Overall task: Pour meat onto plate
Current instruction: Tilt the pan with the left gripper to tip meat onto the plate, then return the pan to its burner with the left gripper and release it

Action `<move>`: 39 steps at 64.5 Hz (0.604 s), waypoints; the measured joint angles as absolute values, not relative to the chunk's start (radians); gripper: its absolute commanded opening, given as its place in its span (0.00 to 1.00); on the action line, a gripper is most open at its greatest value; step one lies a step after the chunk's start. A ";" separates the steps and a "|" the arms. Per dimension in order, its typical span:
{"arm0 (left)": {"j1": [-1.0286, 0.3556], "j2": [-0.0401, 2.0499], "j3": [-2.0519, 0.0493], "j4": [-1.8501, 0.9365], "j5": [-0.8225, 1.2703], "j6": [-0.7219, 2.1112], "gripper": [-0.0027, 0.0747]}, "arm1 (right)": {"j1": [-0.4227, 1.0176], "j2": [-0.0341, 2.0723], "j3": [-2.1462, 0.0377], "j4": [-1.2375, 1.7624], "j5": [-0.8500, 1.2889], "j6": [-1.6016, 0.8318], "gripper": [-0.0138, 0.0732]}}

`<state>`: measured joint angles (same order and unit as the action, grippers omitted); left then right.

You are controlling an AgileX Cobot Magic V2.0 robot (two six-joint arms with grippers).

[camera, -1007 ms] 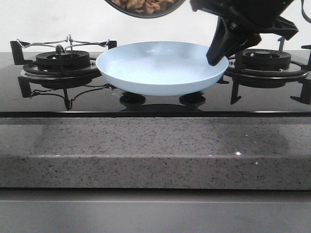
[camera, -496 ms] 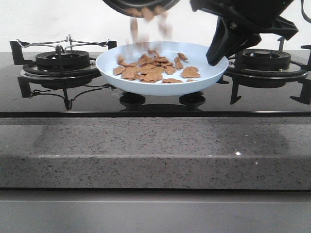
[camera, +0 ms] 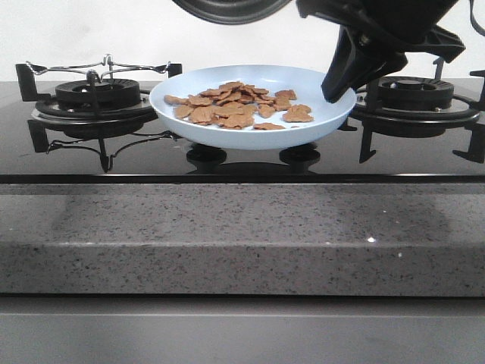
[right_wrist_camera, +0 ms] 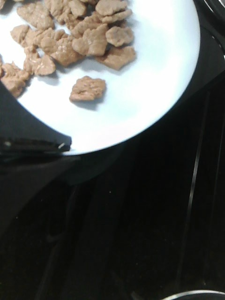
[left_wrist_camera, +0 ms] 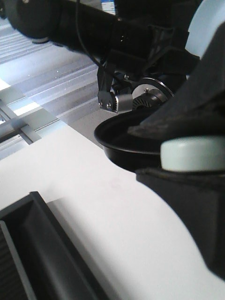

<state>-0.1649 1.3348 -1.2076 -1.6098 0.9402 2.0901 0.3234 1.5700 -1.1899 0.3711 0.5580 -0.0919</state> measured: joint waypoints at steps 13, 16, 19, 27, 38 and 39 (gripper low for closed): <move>-0.165 1.333 -1.208 -1.614 0.628 1.797 0.01 | 0.326 1.570 -1.190 0.371 0.558 -0.092 0.04; -0.165 1.333 -1.208 -1.621 0.547 1.733 0.01 | 0.326 1.570 -1.190 0.371 0.558 -0.092 0.04; -0.165 1.333 -1.208 -1.627 0.487 1.674 0.01 | 0.326 1.570 -1.190 0.371 0.558 -0.092 0.04; -0.143 1.333 -1.206 -1.640 0.386 1.577 0.01 | 0.326 1.570 -1.190 0.371 0.560 -0.092 0.04; -0.050 1.369 -1.234 -1.578 0.442 1.379 0.01 | 0.326 1.570 -1.190 0.371 0.560 -0.092 0.04; -0.035 1.380 -1.244 -1.564 0.462 1.349 0.01 | 0.326 1.570 -1.190 0.371 0.560 -0.092 0.04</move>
<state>-0.0345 1.3796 -1.2438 -1.5639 0.4620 1.3493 0.3256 1.5700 -1.1899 0.3711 0.5598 -0.0919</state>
